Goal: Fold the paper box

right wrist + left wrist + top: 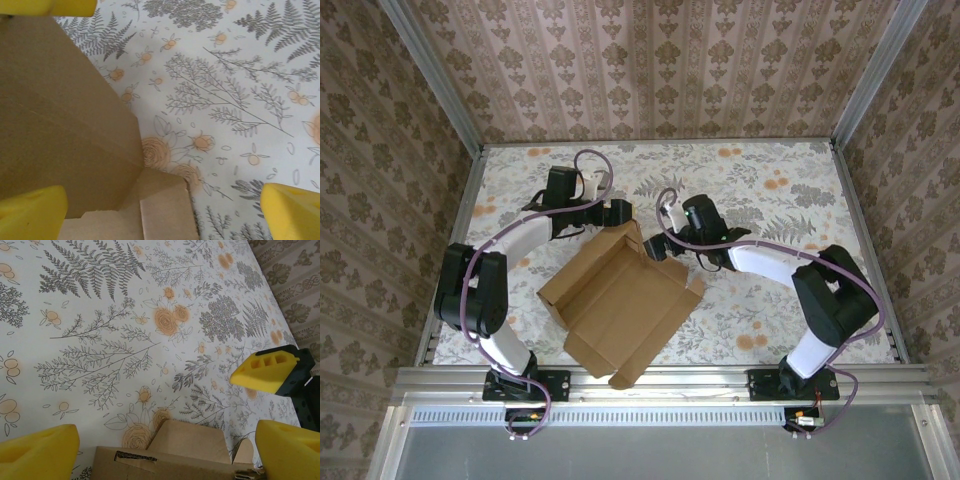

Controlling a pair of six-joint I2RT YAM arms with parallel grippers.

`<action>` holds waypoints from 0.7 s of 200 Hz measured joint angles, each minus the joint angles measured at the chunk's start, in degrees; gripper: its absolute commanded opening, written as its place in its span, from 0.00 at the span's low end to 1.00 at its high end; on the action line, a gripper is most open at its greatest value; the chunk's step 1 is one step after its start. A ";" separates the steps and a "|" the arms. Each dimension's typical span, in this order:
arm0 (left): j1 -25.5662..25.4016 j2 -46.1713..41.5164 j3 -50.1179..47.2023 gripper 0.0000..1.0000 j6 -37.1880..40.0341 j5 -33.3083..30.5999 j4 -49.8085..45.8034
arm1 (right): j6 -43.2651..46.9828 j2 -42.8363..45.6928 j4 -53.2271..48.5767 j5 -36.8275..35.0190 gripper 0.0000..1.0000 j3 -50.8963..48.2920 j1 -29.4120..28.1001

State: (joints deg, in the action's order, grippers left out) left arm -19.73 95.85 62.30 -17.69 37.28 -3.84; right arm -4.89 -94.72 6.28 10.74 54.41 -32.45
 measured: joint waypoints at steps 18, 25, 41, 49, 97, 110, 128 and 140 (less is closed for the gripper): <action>0.00 0.00 0.02 0.90 0.00 0.11 -0.09 | -0.04 -0.28 0.02 0.00 1.00 0.24 -0.85; 0.00 0.00 0.04 0.90 0.00 0.24 -0.20 | -0.22 -0.31 0.02 0.00 1.00 0.39 -1.33; 0.00 0.02 0.17 0.89 0.00 0.57 -0.55 | -0.26 -0.87 0.07 -0.02 0.97 1.22 -2.08; 0.00 0.11 0.37 0.89 0.00 0.81 -0.81 | -0.44 -1.55 0.26 -0.02 0.96 2.01 -2.43; 0.00 2.36 2.34 0.89 0.61 4.13 -2.14 | -1.38 -6.01 1.31 -0.04 0.85 6.08 -3.85; 0.00 2.93 2.99 0.89 0.85 4.98 -2.75 | -1.31 -6.91 1.36 -0.04 0.79 6.86 -3.91; 0.02 3.45 3.82 0.89 1.09 6.03 -3.93 | -1.42 -8.00 1.86 -0.07 0.73 7.48 -4.15; 0.02 3.87 4.26 0.89 1.27 6.64 -4.39 | -1.60 -8.55 2.49 -0.09 0.72 7.50 -4.20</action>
State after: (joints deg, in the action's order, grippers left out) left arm -19.70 99.72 66.57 -16.43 43.92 -8.23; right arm -6.48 -103.26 8.78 10.66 61.91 -36.64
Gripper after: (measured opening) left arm 0.891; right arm 0.737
